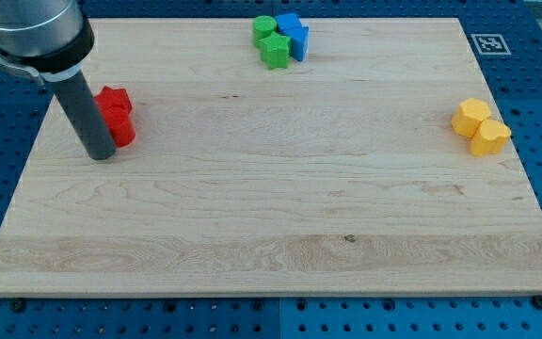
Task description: Move your arm towards the right
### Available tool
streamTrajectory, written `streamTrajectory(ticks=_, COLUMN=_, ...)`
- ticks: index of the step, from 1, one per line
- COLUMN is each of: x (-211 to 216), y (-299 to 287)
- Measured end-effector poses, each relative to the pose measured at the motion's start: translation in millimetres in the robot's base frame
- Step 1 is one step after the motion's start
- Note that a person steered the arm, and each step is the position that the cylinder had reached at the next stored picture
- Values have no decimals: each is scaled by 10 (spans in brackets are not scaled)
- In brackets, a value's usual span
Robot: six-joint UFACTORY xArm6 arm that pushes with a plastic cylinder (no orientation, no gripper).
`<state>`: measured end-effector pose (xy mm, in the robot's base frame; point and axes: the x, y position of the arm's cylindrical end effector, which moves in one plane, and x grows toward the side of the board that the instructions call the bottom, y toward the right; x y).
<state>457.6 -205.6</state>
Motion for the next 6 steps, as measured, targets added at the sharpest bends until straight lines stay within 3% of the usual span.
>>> streamTrajectory(ticks=3, x=162, y=684)
streamTrajectory(ticks=5, x=176, y=704)
streamTrajectory(ticks=6, x=449, y=949)
